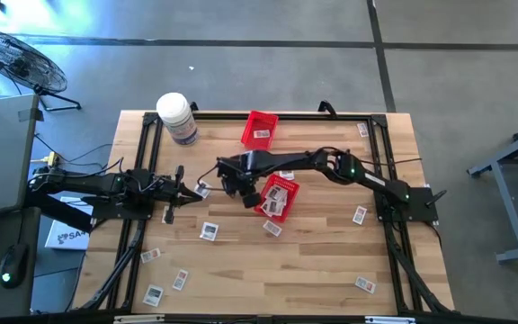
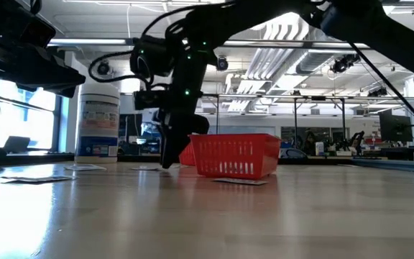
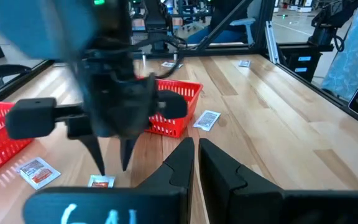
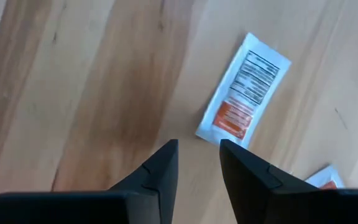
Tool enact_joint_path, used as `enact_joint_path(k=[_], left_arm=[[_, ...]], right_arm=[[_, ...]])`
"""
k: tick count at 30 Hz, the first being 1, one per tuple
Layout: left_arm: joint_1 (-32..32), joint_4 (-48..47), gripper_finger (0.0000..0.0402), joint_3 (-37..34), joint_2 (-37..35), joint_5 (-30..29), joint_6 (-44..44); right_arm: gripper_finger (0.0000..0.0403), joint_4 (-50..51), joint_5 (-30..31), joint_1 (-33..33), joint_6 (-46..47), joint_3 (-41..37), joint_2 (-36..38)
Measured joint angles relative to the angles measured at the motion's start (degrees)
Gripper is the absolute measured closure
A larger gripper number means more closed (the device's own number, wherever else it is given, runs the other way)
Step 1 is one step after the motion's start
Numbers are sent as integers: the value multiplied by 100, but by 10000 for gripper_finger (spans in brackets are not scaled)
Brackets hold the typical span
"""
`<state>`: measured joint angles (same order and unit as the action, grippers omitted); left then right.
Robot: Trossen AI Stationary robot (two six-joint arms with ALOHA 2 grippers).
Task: Pick & Place First Aid Supplies
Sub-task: Put the white ointment pack into the top red bin
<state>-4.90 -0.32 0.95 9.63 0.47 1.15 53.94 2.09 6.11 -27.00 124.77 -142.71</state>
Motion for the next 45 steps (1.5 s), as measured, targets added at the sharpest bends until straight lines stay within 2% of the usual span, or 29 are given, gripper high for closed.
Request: enact_joint_path(k=[12,18,25,45], left_arm=[[-1,0,380,0,0,0,0],[-1,0,380,0,-2,0,0],[1,0,380,0,0,0,0],[0,0,380,0,0,0,-1]], right_arm=[[290,-412,-162,88,462,0,-44],[290,-414,-493,166,554,15,-177],[290,-377,-356,152,648,11,-140],[290,-375,-570,122,598,-7,-80]])
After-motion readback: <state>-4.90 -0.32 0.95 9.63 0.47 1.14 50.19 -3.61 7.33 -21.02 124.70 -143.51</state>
